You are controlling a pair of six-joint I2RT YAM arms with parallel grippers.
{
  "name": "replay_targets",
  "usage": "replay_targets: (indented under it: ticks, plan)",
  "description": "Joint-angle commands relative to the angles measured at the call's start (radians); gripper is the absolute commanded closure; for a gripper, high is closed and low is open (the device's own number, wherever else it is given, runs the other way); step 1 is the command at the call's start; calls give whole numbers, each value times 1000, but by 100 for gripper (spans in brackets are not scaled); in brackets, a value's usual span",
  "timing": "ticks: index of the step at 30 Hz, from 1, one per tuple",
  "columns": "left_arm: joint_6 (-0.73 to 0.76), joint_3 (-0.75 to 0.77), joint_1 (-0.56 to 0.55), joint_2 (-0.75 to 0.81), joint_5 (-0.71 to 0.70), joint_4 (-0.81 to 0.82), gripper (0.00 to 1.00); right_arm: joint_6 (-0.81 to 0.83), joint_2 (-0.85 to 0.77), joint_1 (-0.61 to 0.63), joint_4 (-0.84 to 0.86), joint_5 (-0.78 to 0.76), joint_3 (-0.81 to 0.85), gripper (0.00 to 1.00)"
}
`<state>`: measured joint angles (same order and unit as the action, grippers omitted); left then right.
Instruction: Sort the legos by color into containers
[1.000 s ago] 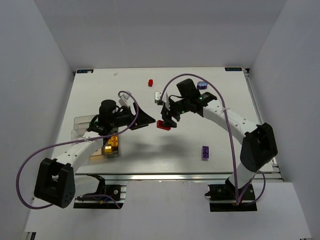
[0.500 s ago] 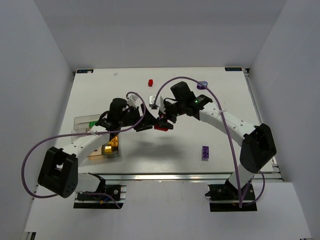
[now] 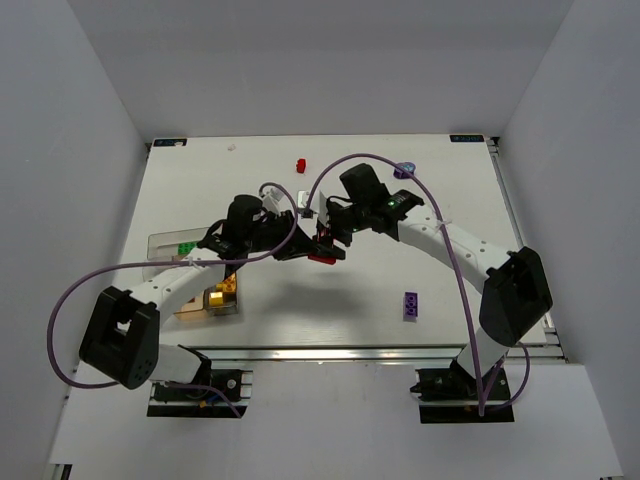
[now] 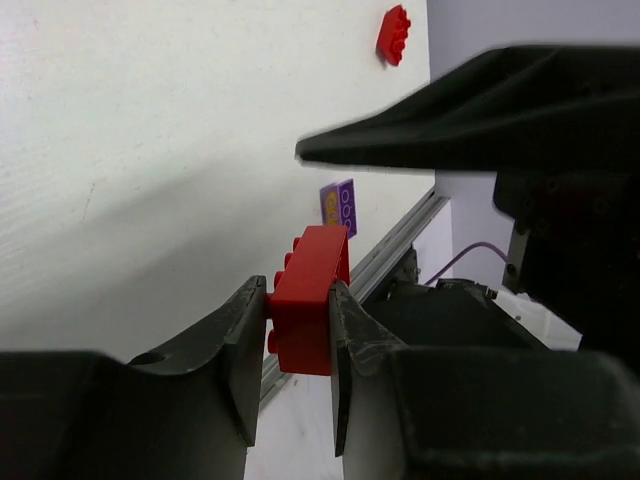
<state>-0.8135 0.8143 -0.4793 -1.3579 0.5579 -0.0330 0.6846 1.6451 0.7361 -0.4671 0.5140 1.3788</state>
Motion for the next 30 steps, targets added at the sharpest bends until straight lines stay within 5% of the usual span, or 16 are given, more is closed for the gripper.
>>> replay_targets:
  ticks: [1,3,15,20,22,23,24,25,30]
  plan:
    - [5,29,-7,-3,-10,-14,87,-17,-1,5,18,21,45,22]
    - [8,32,-7,0,-29,-24,95,-16,-7,3,5,24,49,11]
    - [152,141,11,19,-231,-249,100,32,-149,-18,-84,-101,68,11]
    - [226,233,11,86,-441,-433,100,-309,-287,-52,149,-459,-76,11]
    - [228,246,21,155,-600,-520,100,-329,-336,-73,177,-453,-118,32]
    - [226,253,21,172,-657,-556,100,-356,-356,-90,192,-439,-173,51]
    - [224,261,21,193,-717,-635,100,-368,-381,-95,227,-425,-200,85]
    - [212,282,21,218,-836,-675,100,-381,-411,-115,235,-408,-225,96]
    - [24,344,51,230,-1177,-1038,100,-473,-481,-197,309,-384,-340,100]
